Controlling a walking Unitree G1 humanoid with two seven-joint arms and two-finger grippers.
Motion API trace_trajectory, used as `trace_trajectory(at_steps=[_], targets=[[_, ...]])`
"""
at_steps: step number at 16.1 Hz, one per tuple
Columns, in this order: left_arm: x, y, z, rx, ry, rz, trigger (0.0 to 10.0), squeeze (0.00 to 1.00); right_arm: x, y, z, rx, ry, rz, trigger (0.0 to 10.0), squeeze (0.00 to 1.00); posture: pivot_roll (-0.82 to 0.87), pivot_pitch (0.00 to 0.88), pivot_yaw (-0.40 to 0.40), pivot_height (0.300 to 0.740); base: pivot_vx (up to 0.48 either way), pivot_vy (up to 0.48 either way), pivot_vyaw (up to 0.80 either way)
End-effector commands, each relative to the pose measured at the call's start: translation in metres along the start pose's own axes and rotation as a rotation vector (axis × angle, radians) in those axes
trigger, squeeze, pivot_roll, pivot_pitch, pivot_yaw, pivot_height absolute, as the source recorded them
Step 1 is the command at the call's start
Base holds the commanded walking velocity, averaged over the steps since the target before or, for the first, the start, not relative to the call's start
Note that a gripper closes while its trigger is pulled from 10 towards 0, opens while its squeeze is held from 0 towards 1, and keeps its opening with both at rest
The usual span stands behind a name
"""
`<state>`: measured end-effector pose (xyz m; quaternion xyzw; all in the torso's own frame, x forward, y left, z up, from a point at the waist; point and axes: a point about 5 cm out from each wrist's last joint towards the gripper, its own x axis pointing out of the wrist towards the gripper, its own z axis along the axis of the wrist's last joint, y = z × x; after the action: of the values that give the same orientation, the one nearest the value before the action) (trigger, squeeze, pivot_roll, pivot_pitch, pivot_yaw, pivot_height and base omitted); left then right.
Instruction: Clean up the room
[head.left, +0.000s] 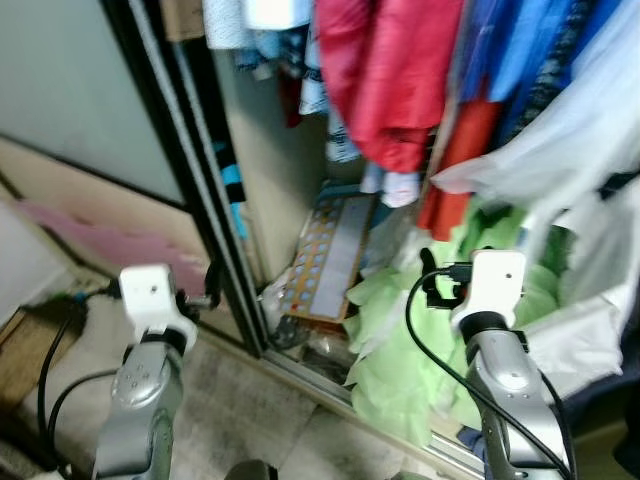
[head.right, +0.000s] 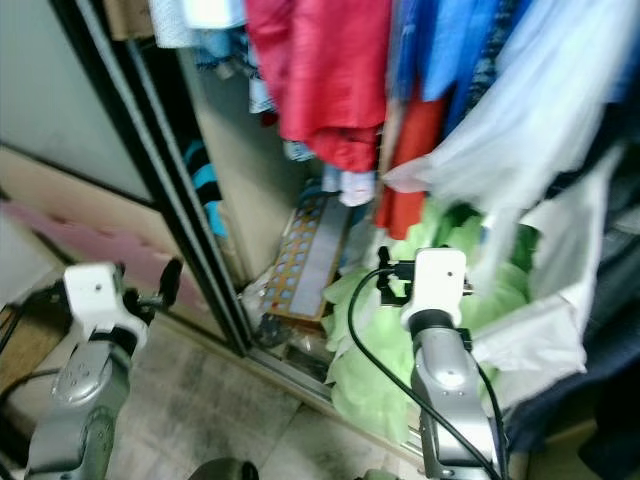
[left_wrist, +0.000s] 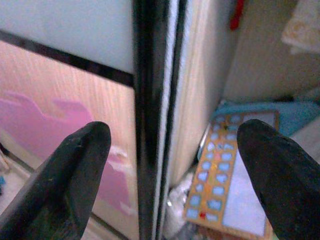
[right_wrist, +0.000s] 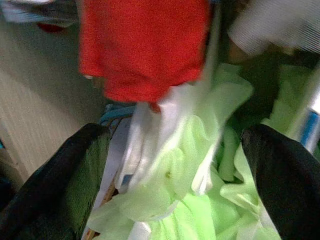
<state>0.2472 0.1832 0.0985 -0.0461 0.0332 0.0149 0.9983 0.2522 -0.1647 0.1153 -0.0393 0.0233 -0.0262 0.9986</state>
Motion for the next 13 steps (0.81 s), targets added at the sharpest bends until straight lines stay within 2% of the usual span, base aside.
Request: trace_trajectory(at_steps=[1,4,6,9,13], targets=[[0.000,0.004,-0.001,0.028,0.000,0.010,10.0,0.00,0.002,0.007,0.008,0.013,-0.023,0.030,10.0,0.00,-0.07,0.000,0.038,0.740,0.000,0.000,0.80],[-0.001,0.004,-0.003,0.028,0.009,0.009,10.0,0.00,-0.003,0.007,0.000,0.034,-0.001,0.041,10.0,0.00,-0.07,0.000,0.041,0.740,0.000,0.000,0.80],[-0.001,0.004,-0.004,0.027,0.016,0.012,10.0,0.00,-0.006,0.002,-0.011,0.097,0.027,0.039,10.0,0.00,-0.07,0.000,0.041,0.740,0.000,0.000,0.62],[0.001,0.006,-0.004,0.025,0.015,0.022,10.0,0.00,-0.004,-0.006,-0.015,0.119,0.033,0.034,10.0,0.00,-0.07,0.000,0.040,0.740,0.000,0.000,0.00],[0.001,0.007,-0.004,0.028,0.014,0.028,10.0,0.00,-0.006,-0.002,-0.011,0.082,0.009,0.070,10.0,0.00,-0.07,0.000,0.040,0.740,0.000,0.000,0.00]])
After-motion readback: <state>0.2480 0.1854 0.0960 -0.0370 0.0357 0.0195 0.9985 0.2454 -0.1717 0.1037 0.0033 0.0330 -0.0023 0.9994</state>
